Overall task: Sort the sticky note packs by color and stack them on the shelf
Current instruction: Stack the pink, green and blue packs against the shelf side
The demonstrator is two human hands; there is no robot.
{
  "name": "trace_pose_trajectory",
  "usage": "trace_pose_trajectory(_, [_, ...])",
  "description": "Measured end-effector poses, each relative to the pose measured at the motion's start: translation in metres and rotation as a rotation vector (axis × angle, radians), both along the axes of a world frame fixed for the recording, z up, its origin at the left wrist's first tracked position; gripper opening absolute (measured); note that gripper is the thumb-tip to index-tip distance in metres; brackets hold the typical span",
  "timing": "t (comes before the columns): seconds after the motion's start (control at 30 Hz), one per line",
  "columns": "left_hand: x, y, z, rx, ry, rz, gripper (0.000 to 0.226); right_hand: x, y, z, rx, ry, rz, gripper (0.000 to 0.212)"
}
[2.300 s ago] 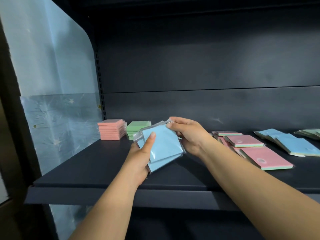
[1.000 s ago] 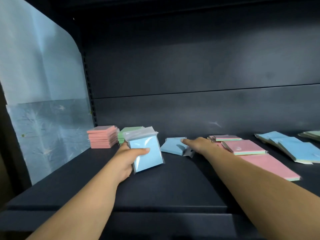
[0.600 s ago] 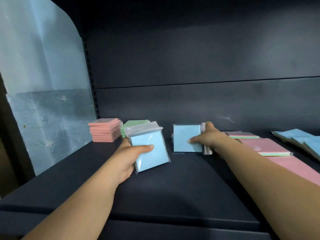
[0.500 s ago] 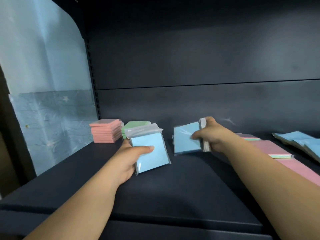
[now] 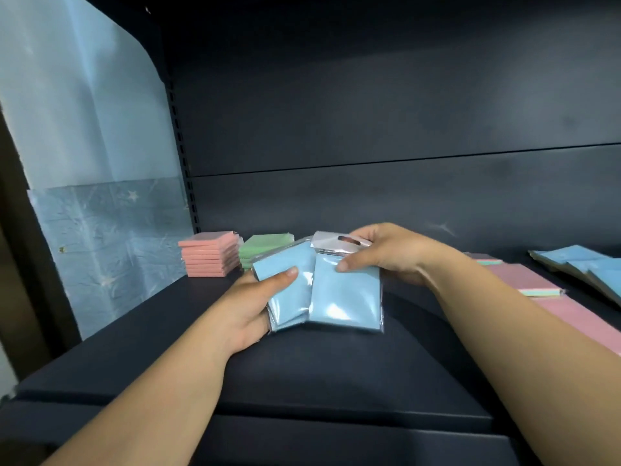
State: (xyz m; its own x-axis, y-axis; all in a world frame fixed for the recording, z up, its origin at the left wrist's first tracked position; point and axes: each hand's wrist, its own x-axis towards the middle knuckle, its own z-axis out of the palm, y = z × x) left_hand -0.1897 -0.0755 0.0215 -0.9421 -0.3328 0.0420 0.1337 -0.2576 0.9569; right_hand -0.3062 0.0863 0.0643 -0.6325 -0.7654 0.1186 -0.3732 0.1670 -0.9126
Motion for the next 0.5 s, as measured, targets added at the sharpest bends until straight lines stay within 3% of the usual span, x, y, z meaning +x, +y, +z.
trace_pose_trajectory(0.1, [0.002, 0.004, -0.002, -0.067, -0.025, -0.088, 0.019, 0.000, -0.007, -0.002, -0.076, 0.017, -0.056, 0.022])
trace_pose_trajectory(0.23, [0.002, 0.007, -0.004, -0.142, -0.025, -0.135, 0.040, 0.011, -0.018, -0.007, -0.148, 0.097, -0.047, 0.022])
trace_pose_trajectory(0.4, [0.000, 0.008, -0.005, -0.179, 0.013, -0.093, 0.030, 0.024, -0.034, -0.017, -0.238, 0.029, 0.017, 0.016])
trace_pose_trajectory(0.5, [-0.001, 0.004, -0.005, -0.225, 0.082, -0.017, 0.049, 0.020, -0.037, -0.019, -0.304, -0.207, -0.027, 0.048])
